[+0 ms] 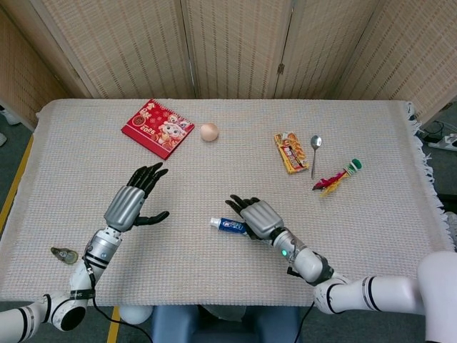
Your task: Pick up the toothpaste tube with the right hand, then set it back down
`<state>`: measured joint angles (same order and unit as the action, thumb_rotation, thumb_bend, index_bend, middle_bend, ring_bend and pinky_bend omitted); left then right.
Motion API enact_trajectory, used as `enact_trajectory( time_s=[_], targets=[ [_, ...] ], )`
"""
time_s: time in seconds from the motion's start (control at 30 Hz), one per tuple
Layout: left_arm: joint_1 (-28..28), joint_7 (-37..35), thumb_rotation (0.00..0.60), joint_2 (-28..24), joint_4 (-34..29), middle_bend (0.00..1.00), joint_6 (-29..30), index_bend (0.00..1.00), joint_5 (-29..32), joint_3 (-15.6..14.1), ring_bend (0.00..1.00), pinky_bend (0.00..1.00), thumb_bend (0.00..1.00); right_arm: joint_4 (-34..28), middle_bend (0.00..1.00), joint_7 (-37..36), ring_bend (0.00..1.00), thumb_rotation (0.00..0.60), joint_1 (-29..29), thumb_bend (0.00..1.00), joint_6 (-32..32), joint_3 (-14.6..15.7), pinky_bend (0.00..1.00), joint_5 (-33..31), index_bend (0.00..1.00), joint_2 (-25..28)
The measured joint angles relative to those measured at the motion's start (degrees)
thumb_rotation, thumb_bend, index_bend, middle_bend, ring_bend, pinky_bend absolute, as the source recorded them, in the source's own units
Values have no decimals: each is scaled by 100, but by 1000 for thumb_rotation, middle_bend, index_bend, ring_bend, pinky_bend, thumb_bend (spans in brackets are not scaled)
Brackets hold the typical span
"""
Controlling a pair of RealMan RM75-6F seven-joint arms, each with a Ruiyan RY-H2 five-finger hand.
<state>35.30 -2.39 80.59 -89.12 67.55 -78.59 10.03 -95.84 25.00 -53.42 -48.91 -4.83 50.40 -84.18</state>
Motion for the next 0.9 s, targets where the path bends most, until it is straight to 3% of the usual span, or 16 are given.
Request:
enact_trajectory(
  time_s=[0.1, 0.2, 0.27, 0.33, 0.53, 0.7, 0.9],
  targets=[
    [-100, 252, 67, -120, 23, 11, 3, 0, 246, 8, 0, 0, 130, -123, 0, -280, 119, 600, 239, 705, -254, 13, 105, 297, 0, 193],
    [-219, 454, 286, -299, -6, 13, 29, 1, 416, 4, 3, 0, 131, -233, 56, -614, 201, 600, 560, 705, -624, 47, 131, 695, 6, 446],
    [-325, 577, 521, -434, -50, 46, 100, 21, 492, -2, 29, 0, 155, -285, 97, -764, 231, 600, 808, 704, -984, 94, 147, 984, 34, 613],
    [-399, 608, 600, -489, -38, 92, 224, 49, 487, -5, 67, 0, 199, -306, 100, -855, 241, 600, 1081, 703, -1421, 158, 148, 1270, 51, 759],
    [-794, 941, 600, -587, 220, 143, 794, 106, 445, -89, 97, 4, 241, -387, 118, -1066, 238, 600, 2114, 703, -2730, 447, 149, 1925, 51, 1296],
    [-1172, 1111, 600, -753, 33, 146, 1057, 121, 500, -267, 97, 0, 242, -466, 119, -1476, 214, 600, 2831, 702, -3306, 771, 147, 2411, 52, 1860],
    [-1795, 1496, 600, -939, -478, 146, 1628, 121, 496, -544, 83, 0, 241, -361, 119, -1699, 205, 600, 3637, 679, -4133, 990, 111, 2840, 54, 1979]
  ],
)
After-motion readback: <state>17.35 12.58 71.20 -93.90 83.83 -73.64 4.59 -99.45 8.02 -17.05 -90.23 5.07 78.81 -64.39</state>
